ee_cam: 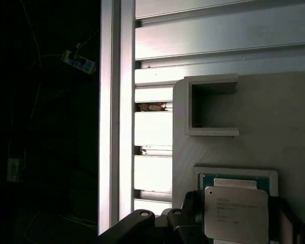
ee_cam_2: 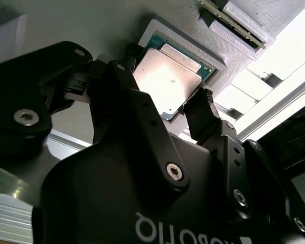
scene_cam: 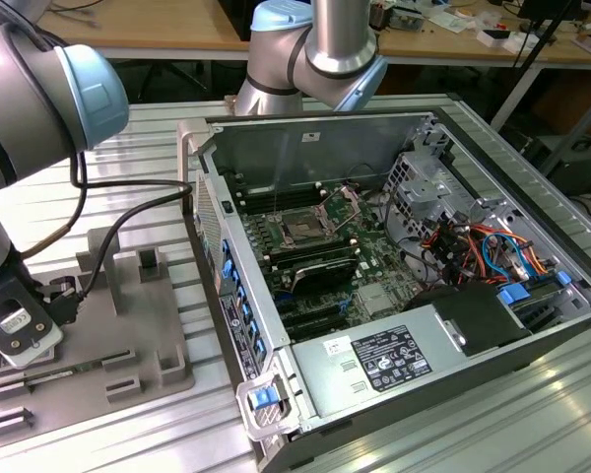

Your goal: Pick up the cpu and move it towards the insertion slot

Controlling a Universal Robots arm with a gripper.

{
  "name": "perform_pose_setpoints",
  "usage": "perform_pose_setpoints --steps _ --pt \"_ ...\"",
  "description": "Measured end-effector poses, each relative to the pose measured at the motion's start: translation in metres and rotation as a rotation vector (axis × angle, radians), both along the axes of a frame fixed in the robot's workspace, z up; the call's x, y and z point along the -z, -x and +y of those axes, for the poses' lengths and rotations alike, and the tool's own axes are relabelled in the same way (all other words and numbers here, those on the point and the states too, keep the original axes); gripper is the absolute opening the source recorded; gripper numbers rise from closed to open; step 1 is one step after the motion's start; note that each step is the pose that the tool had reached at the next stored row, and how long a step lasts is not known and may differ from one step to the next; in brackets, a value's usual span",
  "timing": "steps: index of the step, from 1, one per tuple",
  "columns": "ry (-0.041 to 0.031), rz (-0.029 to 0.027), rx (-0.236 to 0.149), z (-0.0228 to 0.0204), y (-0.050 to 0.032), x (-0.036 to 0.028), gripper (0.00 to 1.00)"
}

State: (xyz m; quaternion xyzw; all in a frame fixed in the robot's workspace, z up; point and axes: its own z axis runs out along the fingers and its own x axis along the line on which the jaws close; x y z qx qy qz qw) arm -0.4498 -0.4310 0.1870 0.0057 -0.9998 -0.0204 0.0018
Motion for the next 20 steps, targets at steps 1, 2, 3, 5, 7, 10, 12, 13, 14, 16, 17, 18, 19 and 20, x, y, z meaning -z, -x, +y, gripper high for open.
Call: perform_pose_setpoints --steps 1,2,3,5,7,10,12,13,14,16,17,18,19,20 --pt "0.0 -0.0001 0.0 0.0 0.0 -0.001 0.65" --pt "-0.0002 -0.0002 0.0 0.0 -0.0001 -0.0012 0.65" --pt "-0.0002 -0.0002 0.0 0.0 0.0 -0.0012 0.65" --pt "-0.0002 -0.0001 0.0 0.0 0.0 -0.0012 0.65" --pt "-0.0002 0.0 0.0 0.0 0.0 -0.0012 0.64" --pt "-0.0001 0.0 0.0 0.0 0.0 -0.0013 0.55" --pt "-0.0001 0.0 0.0 0.0 0.0 -0.0013 0.55" --pt "-0.0001 0.0001 0.0 0.0 0.0 -0.0013 0.55" --pt "-0.0001 0.0001 0.0 0.0 0.0 -0.0013 0.55" --pt "-0.0001 0.0 0.0 0.0 -0.0001 -0.0013 0.55" --pt "-0.0001 0.0 0.0 0.0 -0.0001 -0.0013 0.55" --pt "-0.0002 0.0 0.0 0.0 -0.0001 -0.0013 0.55" --pt "-0.0001 0.0 0.0 0.0 -0.0001 -0.0013 0.55" --pt "-0.0001 0.0 0.0 0.0 -0.0001 -0.0013 0.55"
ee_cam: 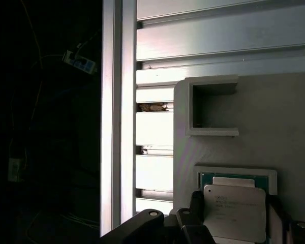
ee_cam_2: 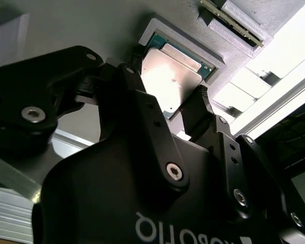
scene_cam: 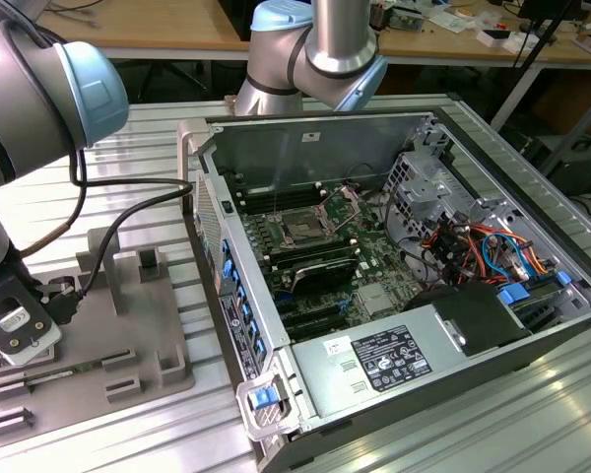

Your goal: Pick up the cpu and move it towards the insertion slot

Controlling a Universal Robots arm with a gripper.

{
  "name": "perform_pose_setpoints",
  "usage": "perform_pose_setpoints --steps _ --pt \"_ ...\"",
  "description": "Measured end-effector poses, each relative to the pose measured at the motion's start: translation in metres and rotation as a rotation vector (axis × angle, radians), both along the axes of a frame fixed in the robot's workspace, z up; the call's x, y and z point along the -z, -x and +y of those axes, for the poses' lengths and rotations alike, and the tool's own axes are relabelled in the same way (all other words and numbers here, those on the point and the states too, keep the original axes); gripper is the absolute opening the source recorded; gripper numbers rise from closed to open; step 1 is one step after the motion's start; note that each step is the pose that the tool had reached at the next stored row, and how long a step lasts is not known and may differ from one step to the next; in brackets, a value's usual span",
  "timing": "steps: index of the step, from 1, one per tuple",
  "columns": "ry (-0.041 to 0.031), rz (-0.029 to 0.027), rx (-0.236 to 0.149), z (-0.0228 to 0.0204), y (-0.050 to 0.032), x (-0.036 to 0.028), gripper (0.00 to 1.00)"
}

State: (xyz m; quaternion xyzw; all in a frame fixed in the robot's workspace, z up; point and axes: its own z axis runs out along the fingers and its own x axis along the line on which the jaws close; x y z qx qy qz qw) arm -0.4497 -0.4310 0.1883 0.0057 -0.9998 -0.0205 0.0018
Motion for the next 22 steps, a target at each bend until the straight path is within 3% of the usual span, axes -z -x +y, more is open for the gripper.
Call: perform_pose_setpoints --steps 7,15,22 --pt "0.0 0.0 0.0 0.0 0.0 -0.0041 0.55" --pt "0.0 0.0001 0.0 0.0 0.0 -0.0217 0.55" --pt "0.0 0.0 0.0 0.0 0.0 -0.0222 0.55"
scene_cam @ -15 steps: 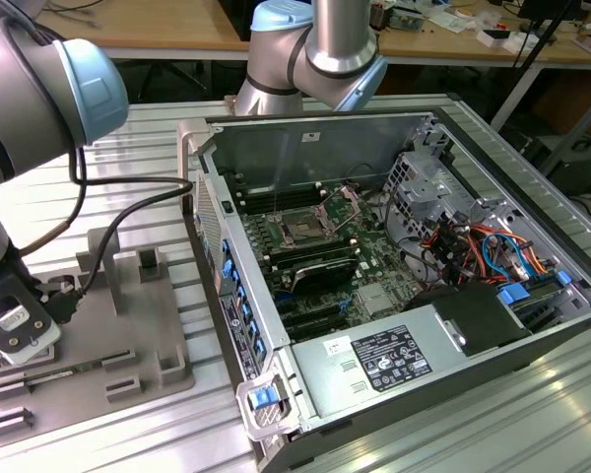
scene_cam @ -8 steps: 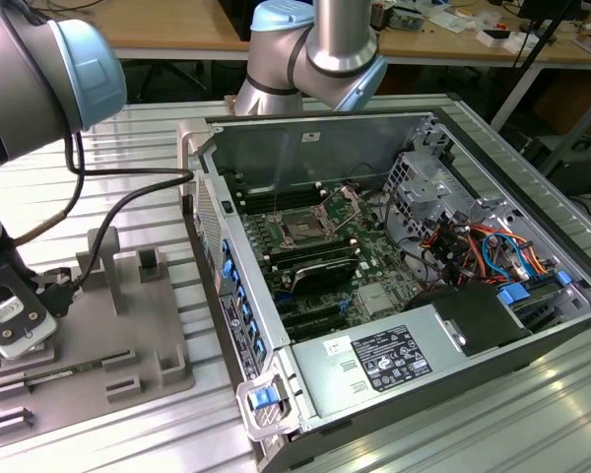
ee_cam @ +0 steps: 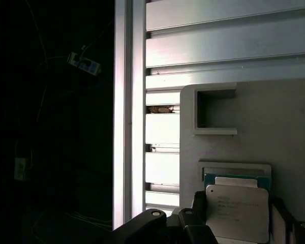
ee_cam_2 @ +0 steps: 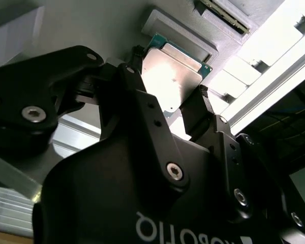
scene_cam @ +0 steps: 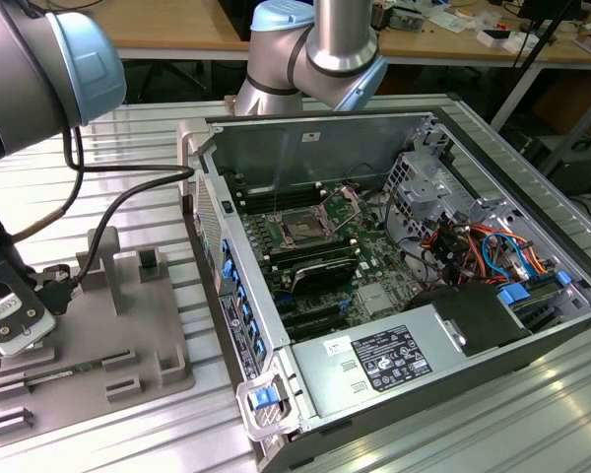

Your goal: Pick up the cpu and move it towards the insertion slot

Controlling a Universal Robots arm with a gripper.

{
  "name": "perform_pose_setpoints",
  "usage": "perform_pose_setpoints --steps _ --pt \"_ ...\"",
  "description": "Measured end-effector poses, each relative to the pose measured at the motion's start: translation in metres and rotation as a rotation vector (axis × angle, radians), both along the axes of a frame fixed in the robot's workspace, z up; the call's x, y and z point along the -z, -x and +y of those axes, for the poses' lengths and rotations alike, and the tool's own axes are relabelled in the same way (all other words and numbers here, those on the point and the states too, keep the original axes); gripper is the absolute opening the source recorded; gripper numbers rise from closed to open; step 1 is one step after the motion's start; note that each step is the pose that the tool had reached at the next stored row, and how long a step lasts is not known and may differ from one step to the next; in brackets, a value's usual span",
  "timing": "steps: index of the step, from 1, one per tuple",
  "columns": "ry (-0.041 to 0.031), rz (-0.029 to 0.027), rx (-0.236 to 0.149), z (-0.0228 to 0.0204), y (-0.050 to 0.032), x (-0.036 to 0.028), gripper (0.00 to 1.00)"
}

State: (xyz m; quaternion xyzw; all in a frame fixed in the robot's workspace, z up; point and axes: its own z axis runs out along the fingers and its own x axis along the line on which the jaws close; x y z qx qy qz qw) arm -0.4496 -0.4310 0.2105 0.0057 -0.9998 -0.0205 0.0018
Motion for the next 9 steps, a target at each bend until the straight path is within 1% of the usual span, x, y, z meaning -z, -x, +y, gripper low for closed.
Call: perform_pose_setpoints --steps 3,5,7,9 --pt "0.0 0.0 0.0 0.0 0.0 -0.0054 0.55" --pt "0.0 0.0 0.0 0.0 0.0 -0.0114 0.55" --pt "-0.0001 -0.0001 0.0 0.0 0.0 -0.0154 0.55" --pt "0.0 0.0 0.0 0.0 0.0 -0.0221 0.55"
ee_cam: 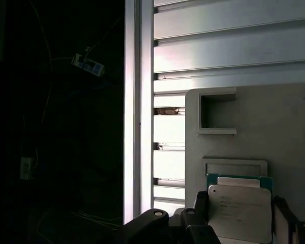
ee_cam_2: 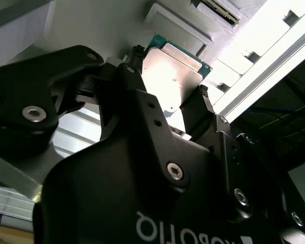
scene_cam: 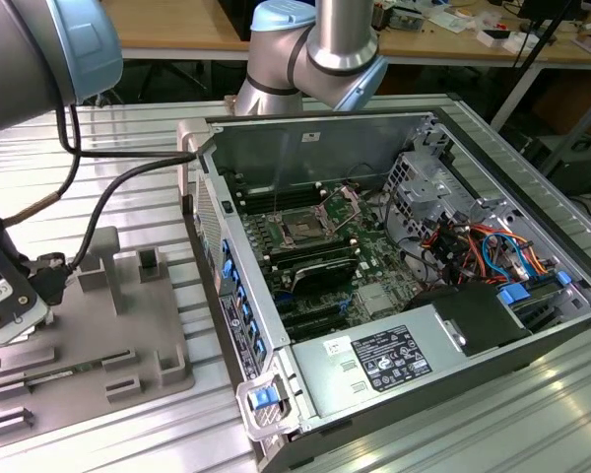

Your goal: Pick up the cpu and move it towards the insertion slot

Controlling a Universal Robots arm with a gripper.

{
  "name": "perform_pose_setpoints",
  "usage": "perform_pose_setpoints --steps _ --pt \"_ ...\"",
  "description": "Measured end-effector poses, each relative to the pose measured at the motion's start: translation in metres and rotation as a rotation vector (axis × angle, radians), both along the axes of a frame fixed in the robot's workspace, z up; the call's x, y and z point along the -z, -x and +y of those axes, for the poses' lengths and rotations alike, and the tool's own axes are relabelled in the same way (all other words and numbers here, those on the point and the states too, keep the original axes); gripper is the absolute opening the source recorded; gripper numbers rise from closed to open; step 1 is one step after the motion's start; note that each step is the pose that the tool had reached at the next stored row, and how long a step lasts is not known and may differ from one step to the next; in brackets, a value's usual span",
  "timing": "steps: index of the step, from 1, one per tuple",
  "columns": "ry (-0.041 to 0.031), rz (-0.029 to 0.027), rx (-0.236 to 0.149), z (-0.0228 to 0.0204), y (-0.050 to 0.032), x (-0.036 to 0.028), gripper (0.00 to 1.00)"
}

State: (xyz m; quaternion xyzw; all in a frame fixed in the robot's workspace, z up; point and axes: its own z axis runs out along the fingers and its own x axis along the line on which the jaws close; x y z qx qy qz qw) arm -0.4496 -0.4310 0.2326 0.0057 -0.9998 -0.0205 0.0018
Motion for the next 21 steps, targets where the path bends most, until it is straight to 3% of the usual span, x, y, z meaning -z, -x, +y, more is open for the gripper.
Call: perform_pose_setpoints --steps 4,12,17,21 --pt "0.0 -0.0001 0.0 0.0 -0.0001 -0.0059 0.55" --pt "0.0 0.0004 0.0 0.0 0.0 -0.0083 0.55" --pt "-0.0002 0.0003 0.0 0.0 0.0 -0.016 0.55" --pt "-0.0002 0.0003 0.0 0.0 0.0 -0.0258 0.55"
